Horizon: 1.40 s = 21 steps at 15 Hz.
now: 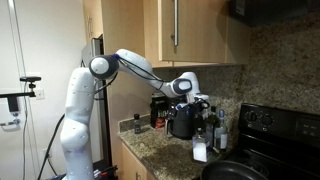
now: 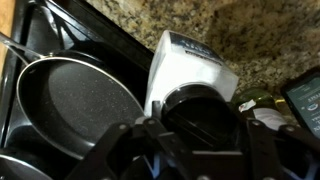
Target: Put the salt on the bottom part of the cupboard drawer above it
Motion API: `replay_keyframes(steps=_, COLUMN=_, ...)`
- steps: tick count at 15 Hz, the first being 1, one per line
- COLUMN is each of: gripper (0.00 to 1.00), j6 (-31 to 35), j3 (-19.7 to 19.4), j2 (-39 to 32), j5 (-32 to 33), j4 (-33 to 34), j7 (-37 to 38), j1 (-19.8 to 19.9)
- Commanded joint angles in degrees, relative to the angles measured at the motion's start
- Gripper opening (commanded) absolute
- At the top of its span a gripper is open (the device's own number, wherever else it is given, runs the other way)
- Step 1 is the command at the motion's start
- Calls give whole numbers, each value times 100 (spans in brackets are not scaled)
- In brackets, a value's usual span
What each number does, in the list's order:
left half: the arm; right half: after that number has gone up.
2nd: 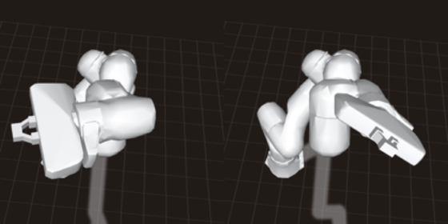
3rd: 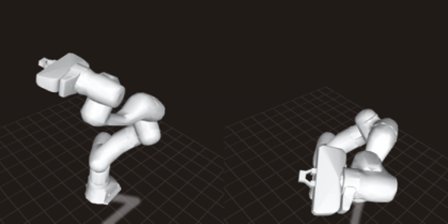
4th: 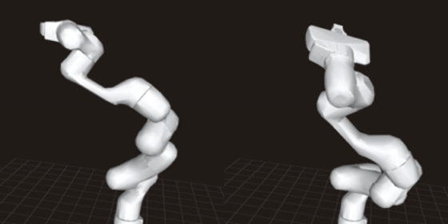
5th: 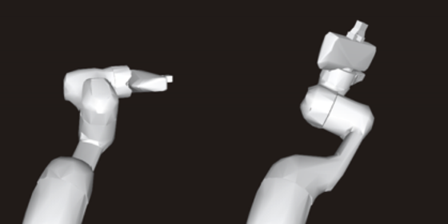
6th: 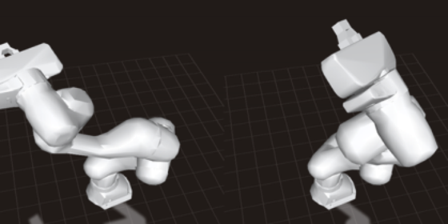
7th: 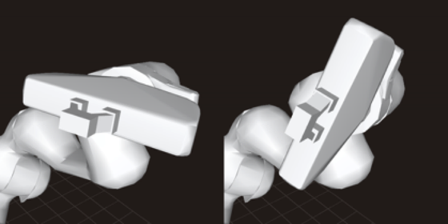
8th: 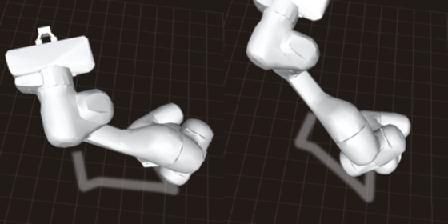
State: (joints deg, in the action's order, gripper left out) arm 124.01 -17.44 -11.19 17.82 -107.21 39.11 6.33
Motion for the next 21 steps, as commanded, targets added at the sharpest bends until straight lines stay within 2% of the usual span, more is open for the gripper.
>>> replay_keyframes(steps=1, gripper=37, j6=37, j3=224, j2=1450, j5=817, j4=-1267, j7=-487, j1=-85)
replay_keyframes(steps=3, gripper=37, j6=171, j3=429, j2=2110, j5=940, j4=-1770, j7=-839, j1=-10)
replay_keyframes(steps=5, gripper=37, j6=311, j3=577, j2=2778, j5=755, j4=-2215, j7=-1293, j1=77)
replay_keyframes(steps=6, gripper=37, j6=57, j3=653, j2=1978, j5=706, j4=-1587, j7=-909, j1=169)
replay_keyframes(steps=7, gripper=62, j6=51, j3=722, j2=2214, j5=681, j4=-1740, j7=-956, j1=205)
replay_keyframes(steps=9, gripper=62, j6=26, j3=766, j2=2251, j5=683, j4=-1770, j7=-937, j1=242)
replay_keyframes(steps=10, gripper=37, j6=-27, j3=797, j2=2219, j5=815, j4=-1772, j7=-938, j1=236)
replay_keyframes(steps=16, gripper=37, j6=248, j3=1214, j2=4038, j5=1116, j4=-2793, j7=-1662, j1=222)
replay_keyframes(steps=19, gripper=37, j6=159, j3=1190, j2=5065, j5=305, j4=-2968, j7=-2167, j1=73)
replay_keyframes(steps=20, gripper=62, j6=119, j3=1380, j2=4313, j5=492, j4=-2673, j7=-1879, j1=313)
replay_keyframes(steps=21, gripper=62, j6=110, j3=1378, j2=4648, j5=291, j4=-2751, j7=-2048, j1=300)
